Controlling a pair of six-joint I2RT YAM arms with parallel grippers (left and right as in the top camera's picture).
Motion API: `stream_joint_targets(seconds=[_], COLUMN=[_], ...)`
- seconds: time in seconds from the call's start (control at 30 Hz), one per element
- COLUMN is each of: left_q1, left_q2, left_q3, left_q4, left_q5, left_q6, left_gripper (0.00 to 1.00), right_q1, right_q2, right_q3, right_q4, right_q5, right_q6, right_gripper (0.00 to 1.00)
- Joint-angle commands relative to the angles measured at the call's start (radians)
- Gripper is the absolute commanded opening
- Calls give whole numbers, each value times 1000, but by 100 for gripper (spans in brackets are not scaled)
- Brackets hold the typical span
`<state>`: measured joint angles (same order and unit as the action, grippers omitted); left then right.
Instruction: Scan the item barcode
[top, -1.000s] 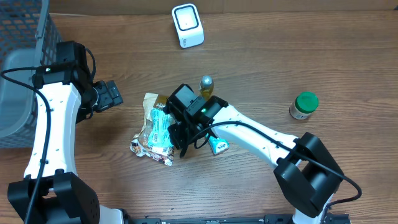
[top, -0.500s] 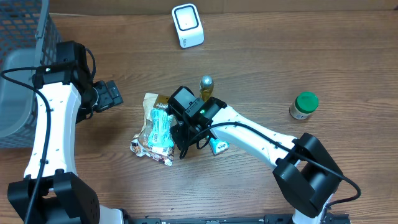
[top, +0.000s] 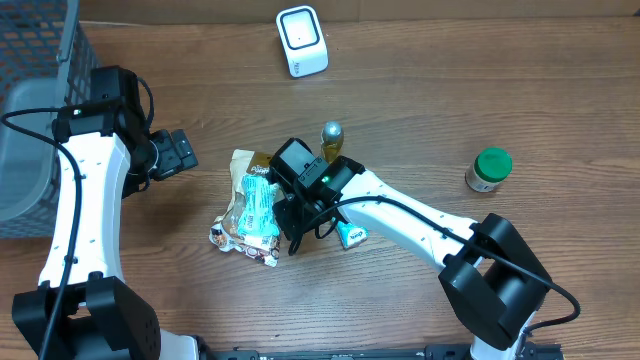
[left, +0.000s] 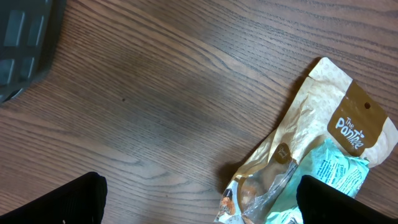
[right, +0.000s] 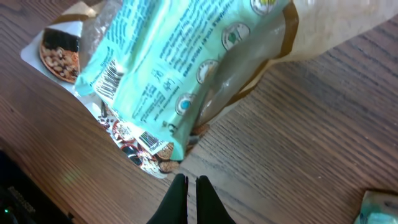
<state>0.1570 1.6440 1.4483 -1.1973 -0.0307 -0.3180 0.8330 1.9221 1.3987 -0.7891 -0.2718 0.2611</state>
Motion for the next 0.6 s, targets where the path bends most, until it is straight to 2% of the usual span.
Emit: stream_joint_targets(seconds=[0.0, 0.57], left_q1=[0, 0], left_q2=[1, 1], left_q3=[5, 5], left_q4=[1, 1], left_q5=[-2, -2], left_q6=[0, 0], left_gripper=[100, 100], right_q1=[2, 2], right_q2=[5, 5], right_q3=[-6, -6], right_q4=[14, 10], right_q5=[10, 63], right_q6=[1, 0], right_gripper=[4, 4])
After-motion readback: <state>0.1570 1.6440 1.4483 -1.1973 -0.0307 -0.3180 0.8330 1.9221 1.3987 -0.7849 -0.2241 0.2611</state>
